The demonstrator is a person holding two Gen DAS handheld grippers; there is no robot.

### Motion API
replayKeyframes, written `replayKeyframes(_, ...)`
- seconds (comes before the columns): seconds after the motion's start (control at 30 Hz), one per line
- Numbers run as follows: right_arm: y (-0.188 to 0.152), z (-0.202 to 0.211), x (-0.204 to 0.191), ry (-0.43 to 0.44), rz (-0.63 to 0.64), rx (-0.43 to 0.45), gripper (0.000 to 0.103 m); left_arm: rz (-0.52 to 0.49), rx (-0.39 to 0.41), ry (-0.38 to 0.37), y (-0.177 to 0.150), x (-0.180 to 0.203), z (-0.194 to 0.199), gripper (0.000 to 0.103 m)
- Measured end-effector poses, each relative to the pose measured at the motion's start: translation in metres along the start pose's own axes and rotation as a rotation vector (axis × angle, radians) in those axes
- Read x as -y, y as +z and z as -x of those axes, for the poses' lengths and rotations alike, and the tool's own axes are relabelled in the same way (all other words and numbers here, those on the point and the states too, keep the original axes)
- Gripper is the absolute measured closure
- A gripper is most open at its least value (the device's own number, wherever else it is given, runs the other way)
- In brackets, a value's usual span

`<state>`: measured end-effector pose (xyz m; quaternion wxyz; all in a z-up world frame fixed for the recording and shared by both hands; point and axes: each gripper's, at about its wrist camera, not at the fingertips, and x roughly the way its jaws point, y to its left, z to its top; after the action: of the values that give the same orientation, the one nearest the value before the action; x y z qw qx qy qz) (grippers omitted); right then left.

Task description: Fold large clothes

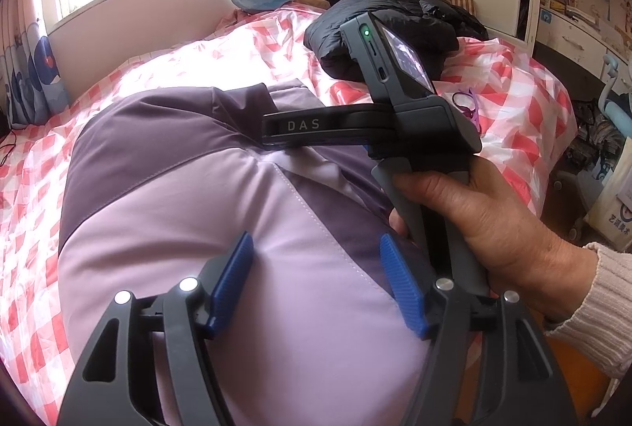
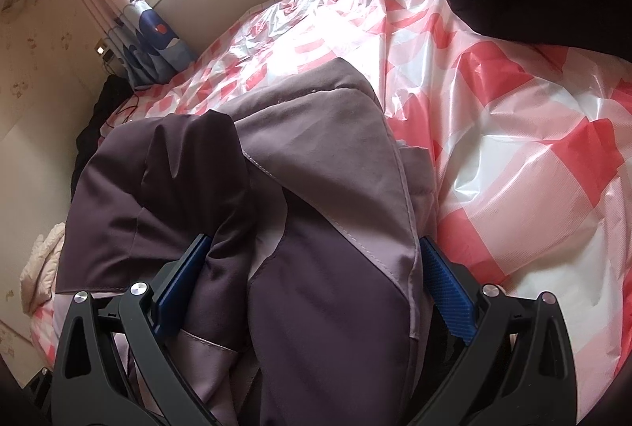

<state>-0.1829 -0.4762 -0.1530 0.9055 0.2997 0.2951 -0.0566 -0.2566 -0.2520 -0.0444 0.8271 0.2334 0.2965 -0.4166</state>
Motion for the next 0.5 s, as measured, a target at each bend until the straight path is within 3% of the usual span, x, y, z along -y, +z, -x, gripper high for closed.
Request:
replayKeyframes(0.13, -0.002, 0.001, -0.004, -0.011, 0.006, -0.005, 0.006, 0.011, -0.016, -0.009, 0.003, -0.001, 0.006, 0.038)
replayKeyframes(0.27, 0.002, 0.003, -0.011, -0.035, 0.029, -0.076, 0.007, 0.245, 0.012, -0.13, 0.006, -0.052, 0.043, 0.038)
replayKeyframes(0.37, 0.003, 0.012, -0.02, -0.063, 0.061, -0.122, 0.007, 0.445, 0.033, -0.05, -0.008, -0.122, 0.061, 0.031)
replayKeyframes(0.43, 0.004, 0.018, -0.03, -0.116, 0.107, -0.135, 0.007, 0.597, -0.002, 0.012, -0.025, -0.17, 0.056, 0.025)
replayKeyframes(0.5, 0.004, 0.024, -0.043, -0.182, 0.181, -0.139, 0.007, 0.698, -0.057, 0.026, -0.038, -0.206, 0.037, 0.024)
